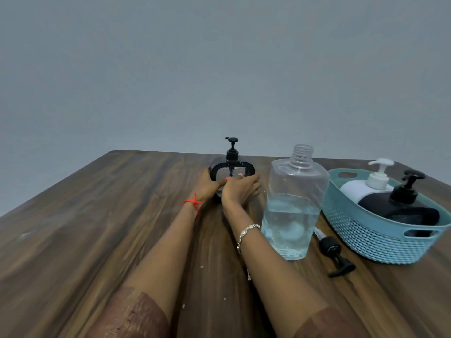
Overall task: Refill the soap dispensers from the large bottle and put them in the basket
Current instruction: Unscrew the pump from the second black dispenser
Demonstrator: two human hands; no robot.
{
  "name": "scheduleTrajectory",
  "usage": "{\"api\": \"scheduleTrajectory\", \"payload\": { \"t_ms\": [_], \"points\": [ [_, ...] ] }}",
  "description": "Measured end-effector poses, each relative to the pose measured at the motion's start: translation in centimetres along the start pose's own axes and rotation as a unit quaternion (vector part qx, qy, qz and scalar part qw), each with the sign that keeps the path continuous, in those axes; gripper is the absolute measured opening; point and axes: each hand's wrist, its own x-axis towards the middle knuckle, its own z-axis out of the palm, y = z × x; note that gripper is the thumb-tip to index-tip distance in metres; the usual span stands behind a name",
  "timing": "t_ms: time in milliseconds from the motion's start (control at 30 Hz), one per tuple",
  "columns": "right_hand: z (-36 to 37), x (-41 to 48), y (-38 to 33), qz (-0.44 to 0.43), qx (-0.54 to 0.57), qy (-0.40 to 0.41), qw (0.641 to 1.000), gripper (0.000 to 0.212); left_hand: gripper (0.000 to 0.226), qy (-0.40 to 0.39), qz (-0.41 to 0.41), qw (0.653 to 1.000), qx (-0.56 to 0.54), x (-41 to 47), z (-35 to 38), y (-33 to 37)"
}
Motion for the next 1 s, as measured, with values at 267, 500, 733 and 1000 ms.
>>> {"api": "scheduleTrajectory", "payload": {
  "t_ms": [267, 500, 733, 1000],
  "points": [
    [-4.2, -4.9, -3.6, -0.066, 0.010, -0.065, 0.996, 0.038, 0.024, -0.008, -0.006, 0.989, -0.147, -4.3, -5.4, 2.7],
    [-9.3, -8.1, -8.9, -0.306, -0.033, -0.147, 0.940, 0.046, 0.035, -0.002, 0.058, 0.990, -0.131, -9.6, -8.7, 6.5],
    [-13.6, -8.8, -10.0, -0.301, 0.022, -0.233, 0.924, 0.035, 0.039, -0.031, 0.088, 0.979, -0.180, -14.3, -9.4, 7.8],
    [-18.4, -8.7, -10.4, -0.355, -0.037, -0.342, 0.869, 0.029, 0.040, -0.073, 0.109, 0.975, -0.180, -17.3, -9.2, 7.9]
  ]
}}
